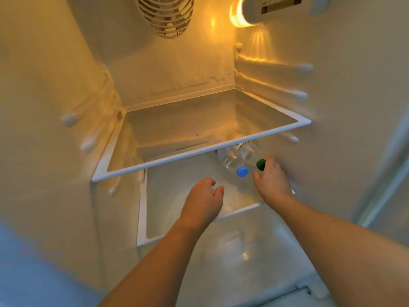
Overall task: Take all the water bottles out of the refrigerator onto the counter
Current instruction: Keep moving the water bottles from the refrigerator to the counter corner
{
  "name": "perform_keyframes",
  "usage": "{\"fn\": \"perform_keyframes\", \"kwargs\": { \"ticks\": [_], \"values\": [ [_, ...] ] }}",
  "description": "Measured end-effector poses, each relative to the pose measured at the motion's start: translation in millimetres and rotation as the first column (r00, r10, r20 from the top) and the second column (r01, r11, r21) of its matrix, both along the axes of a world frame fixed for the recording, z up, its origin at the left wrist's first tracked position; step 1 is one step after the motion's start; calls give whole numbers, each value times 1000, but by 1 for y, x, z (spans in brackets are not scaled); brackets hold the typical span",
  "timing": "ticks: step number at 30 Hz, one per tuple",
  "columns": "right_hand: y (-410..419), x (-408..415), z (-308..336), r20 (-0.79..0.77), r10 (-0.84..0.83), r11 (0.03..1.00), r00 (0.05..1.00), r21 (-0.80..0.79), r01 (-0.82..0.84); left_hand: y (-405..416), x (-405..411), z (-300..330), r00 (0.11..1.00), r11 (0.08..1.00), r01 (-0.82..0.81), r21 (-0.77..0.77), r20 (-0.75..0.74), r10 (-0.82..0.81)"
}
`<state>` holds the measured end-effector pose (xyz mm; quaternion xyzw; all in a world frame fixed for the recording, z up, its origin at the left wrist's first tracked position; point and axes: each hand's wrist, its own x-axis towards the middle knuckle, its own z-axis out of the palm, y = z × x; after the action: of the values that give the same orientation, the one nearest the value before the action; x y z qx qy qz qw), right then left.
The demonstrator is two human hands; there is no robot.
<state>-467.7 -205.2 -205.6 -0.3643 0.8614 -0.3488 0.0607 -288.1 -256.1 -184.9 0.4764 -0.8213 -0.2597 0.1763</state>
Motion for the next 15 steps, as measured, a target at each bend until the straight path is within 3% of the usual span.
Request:
{"fn": "perform_keyframes", "kwargs": {
  "ticks": [6, 10, 15],
  "values": [
    [-19, -11, -19, -177, -34, 999, 984, -10, 33, -18, -36, -23, 998, 999, -35, 30, -55, 37],
    [-19, -14, -27, -182, -70, 995, 981, -85, 55, -26, -58, -35, 995, 999, -45, 22, -90, 47],
    [-19, -14, -30, -181, -86, 992, 980, -111, 66, -28, -78, -46, 993, 986, -114, -124, -48, 109]
  ]
}}
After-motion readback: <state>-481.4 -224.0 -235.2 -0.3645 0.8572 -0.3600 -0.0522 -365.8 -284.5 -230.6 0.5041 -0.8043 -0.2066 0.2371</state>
